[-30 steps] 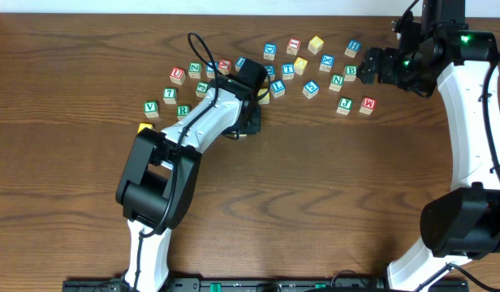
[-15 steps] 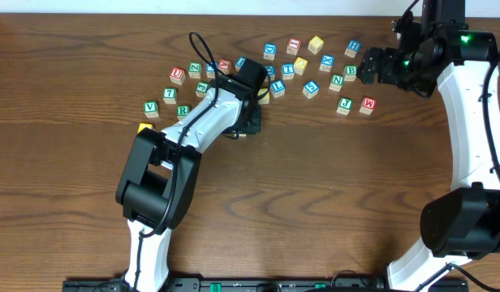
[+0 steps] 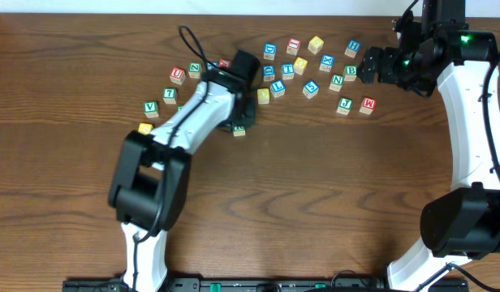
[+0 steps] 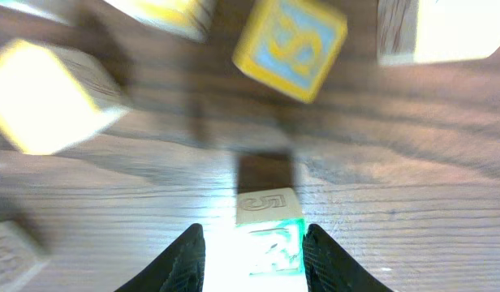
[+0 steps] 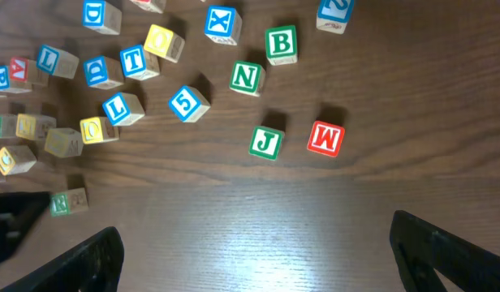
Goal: Spell out ROBOT
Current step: 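Move the left gripper back over the yellow O block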
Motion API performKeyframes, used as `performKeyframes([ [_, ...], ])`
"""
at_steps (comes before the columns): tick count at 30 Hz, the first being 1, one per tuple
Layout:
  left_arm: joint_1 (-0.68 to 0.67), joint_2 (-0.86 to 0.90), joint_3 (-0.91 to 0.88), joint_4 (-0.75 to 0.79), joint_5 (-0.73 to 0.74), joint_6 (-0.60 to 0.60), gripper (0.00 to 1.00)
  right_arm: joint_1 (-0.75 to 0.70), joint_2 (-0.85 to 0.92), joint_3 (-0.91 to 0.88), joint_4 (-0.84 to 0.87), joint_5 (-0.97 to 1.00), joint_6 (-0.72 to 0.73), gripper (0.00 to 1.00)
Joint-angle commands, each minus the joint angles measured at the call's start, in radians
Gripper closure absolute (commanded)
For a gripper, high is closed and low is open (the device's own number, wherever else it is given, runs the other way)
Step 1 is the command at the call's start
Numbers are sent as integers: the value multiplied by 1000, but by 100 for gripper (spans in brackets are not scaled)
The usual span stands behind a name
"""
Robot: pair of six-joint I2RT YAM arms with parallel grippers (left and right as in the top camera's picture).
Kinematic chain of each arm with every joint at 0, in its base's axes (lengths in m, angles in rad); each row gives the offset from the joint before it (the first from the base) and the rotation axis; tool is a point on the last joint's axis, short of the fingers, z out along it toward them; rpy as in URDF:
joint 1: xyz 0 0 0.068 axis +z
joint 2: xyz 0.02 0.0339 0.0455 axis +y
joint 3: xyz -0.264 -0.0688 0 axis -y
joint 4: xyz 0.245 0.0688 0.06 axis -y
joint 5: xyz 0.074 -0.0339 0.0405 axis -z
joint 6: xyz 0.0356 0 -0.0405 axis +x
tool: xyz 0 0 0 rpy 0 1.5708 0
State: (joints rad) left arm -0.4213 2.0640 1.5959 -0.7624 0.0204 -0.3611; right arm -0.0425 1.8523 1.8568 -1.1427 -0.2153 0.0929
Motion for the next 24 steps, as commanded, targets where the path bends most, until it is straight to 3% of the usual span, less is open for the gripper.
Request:
performKeyframes([
  [1,48,-140,39,-11,-9,16,61,5,1,5,10,3,-12,1],
  [12,173,-351,39,-48,-9,17,61,25,1,14,21,8,-11,1],
  [24,187,-362,39,-74,-9,16,61,33,35,235,-27,113,71,7],
])
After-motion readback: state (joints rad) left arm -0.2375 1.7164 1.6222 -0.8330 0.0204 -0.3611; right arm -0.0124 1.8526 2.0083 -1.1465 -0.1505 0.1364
